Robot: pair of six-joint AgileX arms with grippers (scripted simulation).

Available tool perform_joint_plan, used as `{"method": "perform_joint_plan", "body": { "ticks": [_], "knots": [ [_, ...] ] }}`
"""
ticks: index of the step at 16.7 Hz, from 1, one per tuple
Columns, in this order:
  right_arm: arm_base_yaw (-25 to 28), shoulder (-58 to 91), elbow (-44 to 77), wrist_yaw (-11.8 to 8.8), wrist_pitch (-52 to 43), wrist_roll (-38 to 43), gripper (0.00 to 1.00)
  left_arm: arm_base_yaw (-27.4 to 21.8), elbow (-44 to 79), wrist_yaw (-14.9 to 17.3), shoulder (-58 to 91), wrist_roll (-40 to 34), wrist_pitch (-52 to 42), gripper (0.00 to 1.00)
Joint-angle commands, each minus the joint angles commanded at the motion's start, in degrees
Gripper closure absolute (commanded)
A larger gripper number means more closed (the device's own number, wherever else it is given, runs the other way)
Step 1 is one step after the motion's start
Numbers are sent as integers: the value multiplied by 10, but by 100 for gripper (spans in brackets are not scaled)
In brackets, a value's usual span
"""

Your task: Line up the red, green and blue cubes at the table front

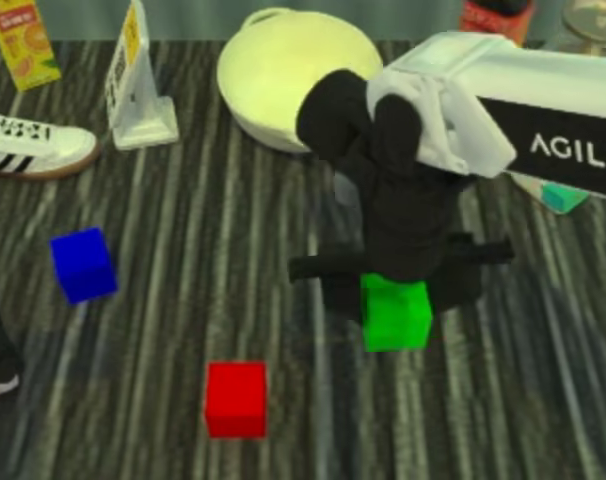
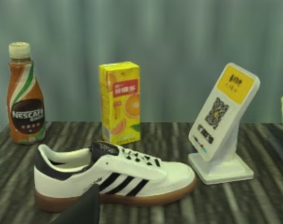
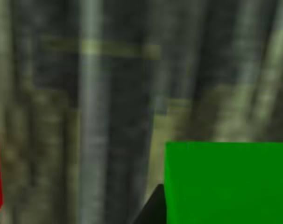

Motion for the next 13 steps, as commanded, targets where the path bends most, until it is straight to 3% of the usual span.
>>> {"method": "perform_joint_plan", "body": {
  "ticks": [5, 13],
  "knots": [
    [92, 4, 26, 4, -13, 134, 100, 0, 0, 0, 0, 0, 0, 0],
    [99, 7, 13, 3, 9, 145, 100, 0, 0, 0, 0, 0, 0, 0]
  ]
}}
